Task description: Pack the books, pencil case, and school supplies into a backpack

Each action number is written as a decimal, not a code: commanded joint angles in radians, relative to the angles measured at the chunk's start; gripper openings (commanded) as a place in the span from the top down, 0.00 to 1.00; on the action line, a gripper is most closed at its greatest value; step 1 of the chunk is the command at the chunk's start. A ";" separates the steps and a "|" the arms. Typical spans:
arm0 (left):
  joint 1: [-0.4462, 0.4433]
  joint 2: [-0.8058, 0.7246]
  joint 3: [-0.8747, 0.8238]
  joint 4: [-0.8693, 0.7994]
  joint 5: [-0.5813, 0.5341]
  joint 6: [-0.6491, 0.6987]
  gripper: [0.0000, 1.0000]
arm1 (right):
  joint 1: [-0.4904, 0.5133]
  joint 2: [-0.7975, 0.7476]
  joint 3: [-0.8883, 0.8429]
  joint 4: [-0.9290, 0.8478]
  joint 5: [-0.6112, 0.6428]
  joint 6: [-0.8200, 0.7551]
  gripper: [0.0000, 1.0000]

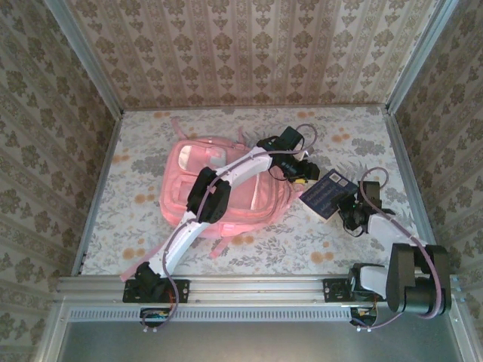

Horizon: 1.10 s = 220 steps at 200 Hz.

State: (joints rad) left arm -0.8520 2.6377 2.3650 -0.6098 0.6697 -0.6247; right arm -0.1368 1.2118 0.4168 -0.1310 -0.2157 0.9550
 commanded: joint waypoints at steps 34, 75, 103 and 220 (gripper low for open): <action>-0.036 0.056 -0.023 -0.099 0.054 0.039 0.46 | 0.009 0.117 0.017 0.222 -0.166 0.045 0.57; -0.041 0.050 -0.054 -0.057 0.087 0.027 0.49 | 0.009 0.051 0.033 0.187 -0.145 0.037 0.69; -0.037 0.033 -0.066 -0.048 0.093 0.026 0.50 | 0.012 0.018 0.048 0.155 -0.125 0.030 0.82; 0.120 -0.366 -0.442 0.144 0.028 -0.027 0.37 | 0.026 -0.148 0.074 0.064 -0.053 0.017 1.00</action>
State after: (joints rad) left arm -0.8028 2.4134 1.9869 -0.4698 0.7433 -0.6392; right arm -0.1165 1.1213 0.4583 -0.0380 -0.2935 0.9863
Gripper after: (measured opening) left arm 0.618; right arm 0.058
